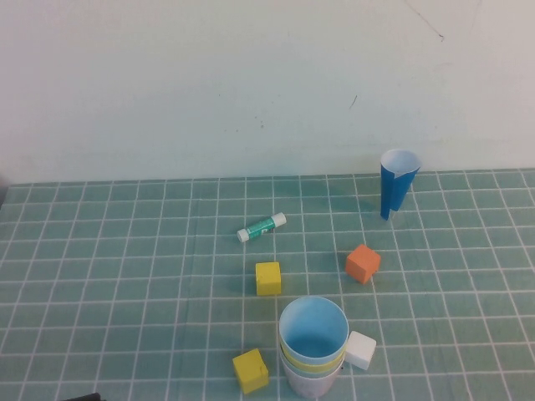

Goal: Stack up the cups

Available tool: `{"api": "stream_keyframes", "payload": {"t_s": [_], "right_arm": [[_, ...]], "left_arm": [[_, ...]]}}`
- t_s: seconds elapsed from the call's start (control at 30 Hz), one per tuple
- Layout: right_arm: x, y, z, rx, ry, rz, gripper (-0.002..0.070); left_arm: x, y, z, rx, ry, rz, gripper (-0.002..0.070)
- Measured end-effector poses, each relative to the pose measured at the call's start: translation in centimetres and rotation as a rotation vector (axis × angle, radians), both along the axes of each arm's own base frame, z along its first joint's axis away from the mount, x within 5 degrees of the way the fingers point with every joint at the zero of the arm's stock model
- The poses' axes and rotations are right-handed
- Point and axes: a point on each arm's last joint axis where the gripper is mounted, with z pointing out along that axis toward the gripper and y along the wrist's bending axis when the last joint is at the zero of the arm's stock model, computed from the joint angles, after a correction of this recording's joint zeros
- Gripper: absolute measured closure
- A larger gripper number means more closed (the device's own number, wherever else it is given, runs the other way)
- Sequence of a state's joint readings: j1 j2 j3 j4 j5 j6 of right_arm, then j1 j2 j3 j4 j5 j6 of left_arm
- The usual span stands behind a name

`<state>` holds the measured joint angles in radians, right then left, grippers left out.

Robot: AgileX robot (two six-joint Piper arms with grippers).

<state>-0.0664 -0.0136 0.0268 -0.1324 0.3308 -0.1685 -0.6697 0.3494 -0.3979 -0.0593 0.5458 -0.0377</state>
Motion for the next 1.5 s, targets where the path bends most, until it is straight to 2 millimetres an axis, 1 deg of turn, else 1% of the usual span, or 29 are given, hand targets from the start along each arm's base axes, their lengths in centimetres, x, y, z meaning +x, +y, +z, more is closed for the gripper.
{"api": "stream_keyframes", "payload": {"t_s": [0.1,0.17,0.33,0.47,0.67,0.73,0.9,1.0,1.1,1.23,1.4,1.5], "right_arm": [[0.0,0.0,0.0,-0.001,0.000,0.000,0.0678],[0.0,0.0,0.0,-0.001,0.000,0.000,0.0678],[0.0,0.0,0.0,-0.004,0.000,0.000,0.0678],[0.0,0.0,0.0,-0.006,0.001,0.000,0.0678],[0.0,0.0,0.0,-0.006,0.001,0.000,0.0678],[0.0,0.0,0.0,-0.006,0.001,0.000,0.0678],[0.0,0.0,0.0,-0.008,0.001,0.001,0.0678],[0.0,0.0,0.0,-0.008,0.001,0.001,0.0678],[0.0,0.0,0.0,-0.010,0.001,0.001,0.0678],[0.0,0.0,0.0,-0.010,0.001,0.001,0.0678],[0.0,0.0,0.0,-0.010,0.001,0.001,0.0678],[0.0,0.0,0.0,-0.012,0.001,0.001,0.0678]], "left_arm": [[0.0,0.0,-0.1,0.002,0.002,0.000,0.0677],[0.0,0.0,-0.5,0.005,0.007,0.000,0.0677],[0.1,0.3,-1.7,0.067,-0.010,0.007,0.0677],[0.1,0.8,-3.1,0.051,-0.085,0.044,0.0677],[0.5,2.1,-5.4,-0.101,-0.207,0.269,0.0677],[0.4,2.9,-6.0,-0.142,-0.224,0.389,0.0677],[-0.1,4.2,-6.5,-0.182,-0.295,0.585,0.0677],[-0.2,4.6,-7.2,-0.152,-0.331,0.653,0.0677],[-0.1,4.9,-8.3,-0.111,-0.317,0.691,0.0677],[-0.2,5.0,-8.5,-0.083,-0.304,0.710,0.0677],[-0.3,5.1,-9.4,-0.041,-0.209,0.715,0.0677],[-0.4,5.1,-9.6,-0.035,-0.191,0.715,0.0677]]}}
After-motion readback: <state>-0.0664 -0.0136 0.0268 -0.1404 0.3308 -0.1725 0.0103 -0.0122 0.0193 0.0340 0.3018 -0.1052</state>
